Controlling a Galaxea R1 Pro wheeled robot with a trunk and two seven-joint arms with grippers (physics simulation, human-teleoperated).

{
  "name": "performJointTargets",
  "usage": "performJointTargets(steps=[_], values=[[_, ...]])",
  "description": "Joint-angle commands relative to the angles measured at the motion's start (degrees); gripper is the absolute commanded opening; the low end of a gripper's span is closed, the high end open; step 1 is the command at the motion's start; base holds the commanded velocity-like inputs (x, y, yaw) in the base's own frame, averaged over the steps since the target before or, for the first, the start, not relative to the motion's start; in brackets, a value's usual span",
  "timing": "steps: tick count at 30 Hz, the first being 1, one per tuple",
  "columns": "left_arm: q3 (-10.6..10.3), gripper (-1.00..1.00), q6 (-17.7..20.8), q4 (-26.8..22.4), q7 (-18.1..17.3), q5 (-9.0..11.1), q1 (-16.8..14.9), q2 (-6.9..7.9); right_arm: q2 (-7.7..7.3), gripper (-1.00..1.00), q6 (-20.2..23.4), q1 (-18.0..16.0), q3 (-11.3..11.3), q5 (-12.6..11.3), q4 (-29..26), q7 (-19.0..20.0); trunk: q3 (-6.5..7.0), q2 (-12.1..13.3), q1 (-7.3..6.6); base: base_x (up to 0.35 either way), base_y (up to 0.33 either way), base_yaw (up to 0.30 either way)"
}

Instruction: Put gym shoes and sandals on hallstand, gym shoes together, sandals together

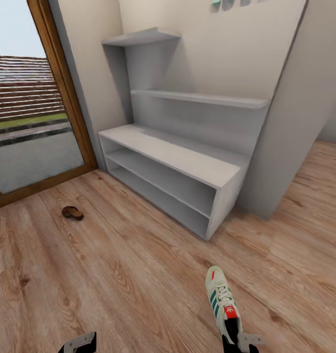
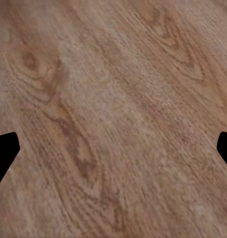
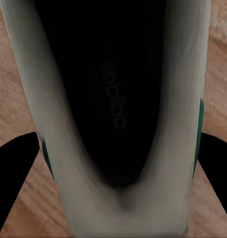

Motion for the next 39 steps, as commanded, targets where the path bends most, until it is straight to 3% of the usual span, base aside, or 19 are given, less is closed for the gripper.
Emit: performJointTargets(steps=[1,26,39], values=[[0.1,1.0,-0.1,0.0,0.1,-0.1,0.0,-0.02,0.03,-1.0,-0.2,0.0,-0.3,0.5,0.0,-0.2,-0.07,0.0,0.01,0.234,0.252,0.281],[0.1,1.0,-0.1,0.0,0.1,-0.1,0.0,-0.01,0.03,-1.0,-0.2,0.0,-0.3,0.5,0.0,-0.2,-0.57,0.0,0.01,0.248,0.234,0.281],[0.1,1.0,-0.1,0.0,0.1,-0.1,0.1,0.02,0.03,-1.0,-0.2,0.0,-0.3,0.5,0.0,-0.2,-0.83,0.0,0.01,0.324,0.042,0.281]])
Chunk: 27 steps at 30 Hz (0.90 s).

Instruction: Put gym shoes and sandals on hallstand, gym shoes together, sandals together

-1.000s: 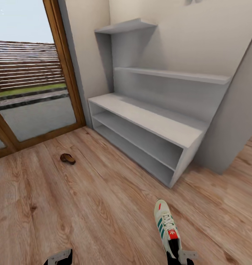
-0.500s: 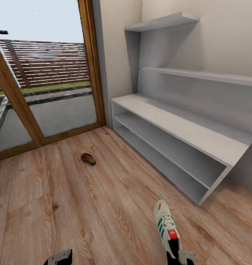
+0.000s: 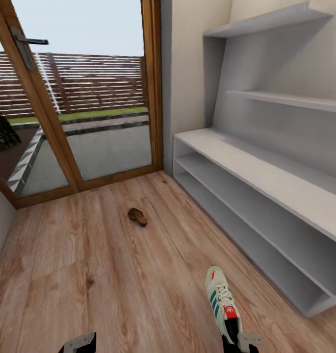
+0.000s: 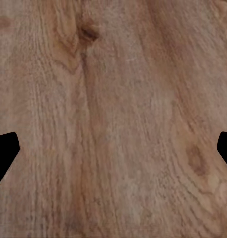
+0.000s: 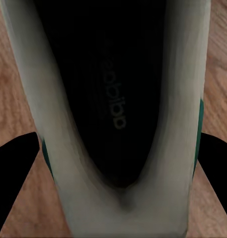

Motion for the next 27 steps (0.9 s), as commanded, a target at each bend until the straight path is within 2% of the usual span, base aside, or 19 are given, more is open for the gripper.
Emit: performJointTargets(steps=[1,19,23,24,26,27], values=[[0.1,1.0,-0.2,0.0,0.1,-0.1,0.0,-0.01,0.03,-1.0,-0.2,0.0,-0.3,0.5,0.0,-0.2,-0.07,0.0,0.02,0.337,0.0,0.281],[0.1,1.0,-0.2,0.0,0.1,-0.1,0.0,-0.05,0.02,-1.0,-0.2,0.0,-0.3,0.4,0.0,-0.2,-0.43,0.0,0.02,0.338,0.0,0.281],[0.1,1.0,-0.2,0.0,0.1,-0.1,0.0,-0.03,-0.04,-1.0,-0.1,0.0,-0.3,0.6,0.0,0.0,-0.46,0.0,0.02,0.338,0.0,0.107],[0.1,1.0,-0.2,0.0,0.1,-0.1,0.0,-0.04,-0.11,-1.0,-0.1,0.0,-0.1,1.4,0.0,0.0,-0.47,0.0,0.02,0.338,0.0,0.024],[0.1,1.0,-0.2,0.0,0.1,-0.1,0.0,-0.05,-0.83,-1.0,-0.2,0.0,0.4,4.8,0.0,0.0,-0.47,0.0,0.02,0.338,0.0,0.01],[0.1,1.0,-0.2,0.0,0.1,-0.1,0.0,-0.05,-1.31,-1.0,-0.2,0.0,0.5,8.1,0.1,0.0,-0.47,0.0,0.02,0.338,0.0,0.003]])
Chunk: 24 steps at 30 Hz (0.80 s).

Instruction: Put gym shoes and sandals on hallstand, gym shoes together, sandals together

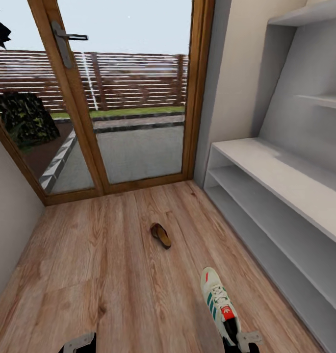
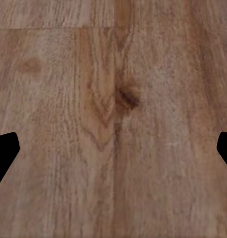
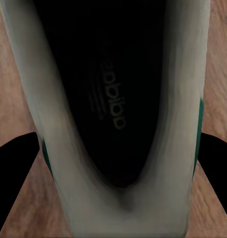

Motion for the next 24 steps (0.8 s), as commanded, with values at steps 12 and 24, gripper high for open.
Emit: performJointTargets(steps=[12,24], values=[[0.1,1.0,-0.1,0.0,0.1,-0.1,0.0,-0.02,-0.09,-1.0,-0.2,0.0,-0.4,3.8,0.1,0.0,-0.04,0.0,0.02,0.338,0.0,0.001],[0.1,1.0,-0.1,0.0,0.1,-0.1,0.0,-0.09,2.21,-1.0,2.0,-0.3,0.4,3.8,-12.6,3.9,-0.04,0.0,0.02,0.296,-0.103,0.0]])
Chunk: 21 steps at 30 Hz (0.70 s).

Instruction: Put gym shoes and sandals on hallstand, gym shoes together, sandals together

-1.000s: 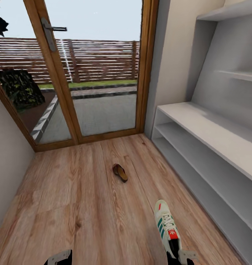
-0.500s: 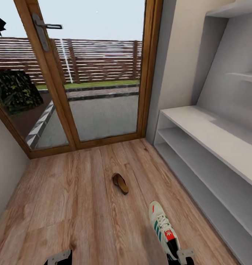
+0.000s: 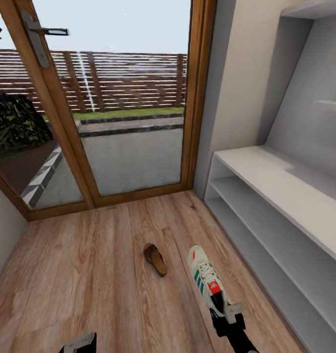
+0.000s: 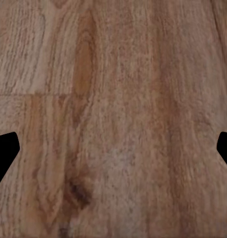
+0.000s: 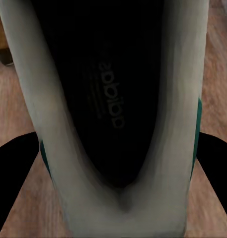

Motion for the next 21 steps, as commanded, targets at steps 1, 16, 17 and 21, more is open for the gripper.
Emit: performJointTargets(steps=[1,16,17,21], values=[[0.2,1.0,-0.2,0.0,0.1,-0.2,0.0,-0.01,0.5,-1.0,0.7,0.0,-0.4,0.2,-2.1,1.4,-0.05,0.0,0.02,0.236,-0.192,0.0],[0.2,1.0,-0.2,0.0,0.1,-0.3,0.0,-0.12,8.51,-1.0,36.9,-1.4,14.1,-0.2,-37.4,19.5,-0.05,0.0,0.02,0.21,-0.212,0.0],[0.2,1.0,-0.2,-0.2,0.1,-0.3,-0.1,-0.14,8.51,-1.0,39.1,-1.5,16.0,-0.2,-39.4,19.7,-0.05,0.0,0.02,0.203,-0.217,0.0],[0.3,1.0,-0.2,-0.6,0.2,-0.3,-0.1,-0.26,8.51,-1.0,45.0,-1.9,20.3,-0.4,-45.3,20.2,-0.05,0.0,0.02,0.166,-0.166,0.0]])
